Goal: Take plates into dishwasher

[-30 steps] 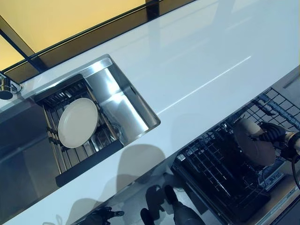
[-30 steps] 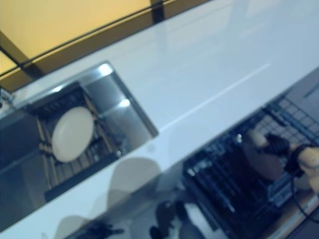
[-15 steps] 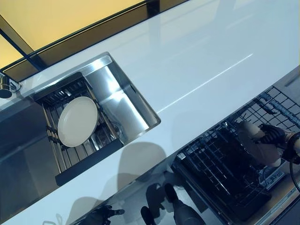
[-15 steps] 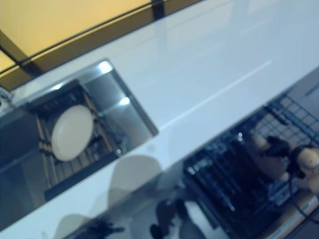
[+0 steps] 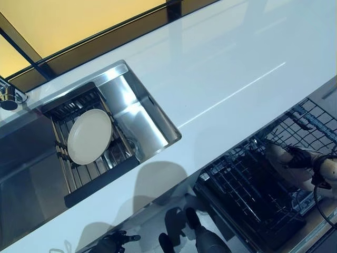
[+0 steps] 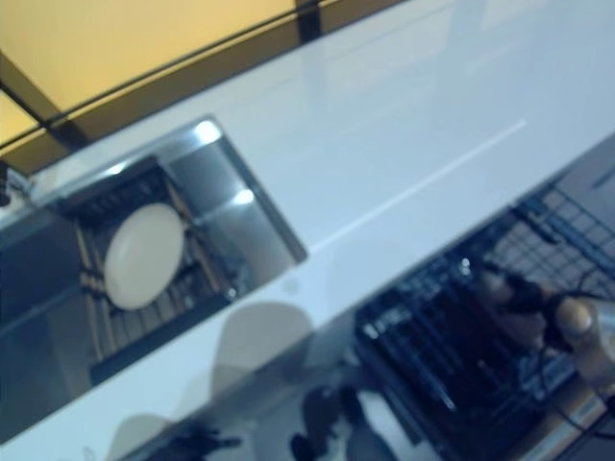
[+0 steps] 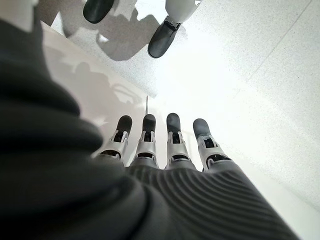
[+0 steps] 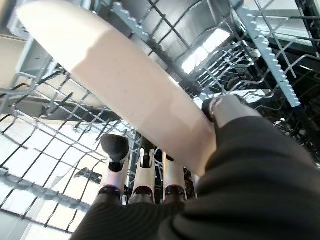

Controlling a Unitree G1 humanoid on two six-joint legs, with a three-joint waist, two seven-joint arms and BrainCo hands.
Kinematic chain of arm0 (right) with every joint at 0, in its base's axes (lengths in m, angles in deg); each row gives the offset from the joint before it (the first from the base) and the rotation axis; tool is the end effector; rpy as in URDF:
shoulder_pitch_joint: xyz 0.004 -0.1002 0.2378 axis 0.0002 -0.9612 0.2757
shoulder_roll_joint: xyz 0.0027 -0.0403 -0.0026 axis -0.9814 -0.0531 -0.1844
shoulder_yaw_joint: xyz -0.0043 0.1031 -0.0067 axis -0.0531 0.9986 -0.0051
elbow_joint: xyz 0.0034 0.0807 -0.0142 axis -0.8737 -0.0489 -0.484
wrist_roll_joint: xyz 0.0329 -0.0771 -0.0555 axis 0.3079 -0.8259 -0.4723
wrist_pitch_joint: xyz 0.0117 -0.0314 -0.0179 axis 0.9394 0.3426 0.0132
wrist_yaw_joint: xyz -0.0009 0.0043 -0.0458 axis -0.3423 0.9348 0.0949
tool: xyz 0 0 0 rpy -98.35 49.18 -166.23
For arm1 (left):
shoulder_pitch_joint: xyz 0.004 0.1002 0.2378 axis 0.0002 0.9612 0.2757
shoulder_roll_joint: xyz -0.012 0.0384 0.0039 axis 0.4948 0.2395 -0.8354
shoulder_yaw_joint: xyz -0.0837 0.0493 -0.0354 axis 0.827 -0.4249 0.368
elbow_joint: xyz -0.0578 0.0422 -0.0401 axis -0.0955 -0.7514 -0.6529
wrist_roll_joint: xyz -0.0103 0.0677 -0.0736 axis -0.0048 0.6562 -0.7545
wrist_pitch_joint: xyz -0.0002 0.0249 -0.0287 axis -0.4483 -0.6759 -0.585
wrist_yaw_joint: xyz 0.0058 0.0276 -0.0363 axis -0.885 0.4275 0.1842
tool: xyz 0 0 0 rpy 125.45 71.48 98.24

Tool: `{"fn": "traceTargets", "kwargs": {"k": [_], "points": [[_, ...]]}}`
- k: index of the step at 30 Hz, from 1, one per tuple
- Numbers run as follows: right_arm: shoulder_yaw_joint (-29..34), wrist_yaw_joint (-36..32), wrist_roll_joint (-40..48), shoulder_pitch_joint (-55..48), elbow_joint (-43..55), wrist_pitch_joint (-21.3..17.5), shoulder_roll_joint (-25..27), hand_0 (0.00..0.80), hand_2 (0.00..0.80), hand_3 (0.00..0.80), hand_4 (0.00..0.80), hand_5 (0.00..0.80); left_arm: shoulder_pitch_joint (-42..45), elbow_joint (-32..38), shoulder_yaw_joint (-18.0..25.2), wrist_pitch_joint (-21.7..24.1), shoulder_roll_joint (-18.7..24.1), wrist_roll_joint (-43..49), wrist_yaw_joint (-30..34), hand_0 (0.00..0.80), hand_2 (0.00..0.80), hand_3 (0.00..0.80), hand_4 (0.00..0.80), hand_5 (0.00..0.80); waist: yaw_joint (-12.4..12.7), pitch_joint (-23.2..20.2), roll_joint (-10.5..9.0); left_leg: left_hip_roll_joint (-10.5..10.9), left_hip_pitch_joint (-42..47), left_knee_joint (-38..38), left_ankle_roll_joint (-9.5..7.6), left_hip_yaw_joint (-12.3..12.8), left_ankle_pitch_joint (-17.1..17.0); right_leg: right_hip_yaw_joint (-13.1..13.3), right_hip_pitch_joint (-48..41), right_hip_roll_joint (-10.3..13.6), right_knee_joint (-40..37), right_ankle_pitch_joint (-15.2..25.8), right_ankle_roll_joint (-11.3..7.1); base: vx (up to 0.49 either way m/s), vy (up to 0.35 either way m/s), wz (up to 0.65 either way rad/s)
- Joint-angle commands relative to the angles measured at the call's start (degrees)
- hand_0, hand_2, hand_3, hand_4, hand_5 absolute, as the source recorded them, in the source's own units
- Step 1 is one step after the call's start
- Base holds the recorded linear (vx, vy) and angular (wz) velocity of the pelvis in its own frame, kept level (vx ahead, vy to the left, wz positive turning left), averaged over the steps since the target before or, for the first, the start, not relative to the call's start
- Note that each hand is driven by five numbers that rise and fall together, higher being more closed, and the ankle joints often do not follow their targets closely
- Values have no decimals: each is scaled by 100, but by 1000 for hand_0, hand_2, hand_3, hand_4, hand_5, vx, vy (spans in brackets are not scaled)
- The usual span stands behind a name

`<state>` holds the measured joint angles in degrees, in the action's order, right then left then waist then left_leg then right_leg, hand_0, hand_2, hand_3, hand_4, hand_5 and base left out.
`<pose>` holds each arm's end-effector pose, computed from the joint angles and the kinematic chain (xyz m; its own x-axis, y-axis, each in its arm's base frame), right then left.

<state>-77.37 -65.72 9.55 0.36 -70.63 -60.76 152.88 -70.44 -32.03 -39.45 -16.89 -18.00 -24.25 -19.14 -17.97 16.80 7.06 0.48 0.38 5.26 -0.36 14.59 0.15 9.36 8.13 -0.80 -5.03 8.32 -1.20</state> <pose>0.2273 -0.3399 0.1569 0.8887 -0.1733 -0.4244 -0.4002 0.1579 -0.9027 0.1384 0.2152 -0.0975 0.3984 0.1158 -0.9099 0.3246 0.9100 0.2580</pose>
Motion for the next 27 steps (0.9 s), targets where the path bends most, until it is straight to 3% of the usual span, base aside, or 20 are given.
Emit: {"fn": "traceTargets", "kwargs": {"k": [1,14,27], "points": [[-80,400,-223,58,-110,24,-206,800,800,800,800,800,-118,-186,115,40,197,87,-149,0,0,0,0,0,99,-286,-223,-27,46,-26,-30,26,272,-249,-173,-80,128,-458,-231,-18,-3,5],[-468,696,-174,114,-633,-36,-525,800,800,800,800,800,-132,-147,76,-16,199,155,-135,0,0,0,0,0,232,-351,-220,12,28,-26,-49,-84,265,-234,-201,-67,85,-436,-236,-3,0,1],[-401,665,-181,89,-499,73,-516,800,800,800,800,800,-153,-179,164,-46,229,242,-131,0,0,0,0,0,249,-374,-330,-9,5,-26,-64,-115,274,-158,-182,-107,88,-420,-246,0,0,0]]}}
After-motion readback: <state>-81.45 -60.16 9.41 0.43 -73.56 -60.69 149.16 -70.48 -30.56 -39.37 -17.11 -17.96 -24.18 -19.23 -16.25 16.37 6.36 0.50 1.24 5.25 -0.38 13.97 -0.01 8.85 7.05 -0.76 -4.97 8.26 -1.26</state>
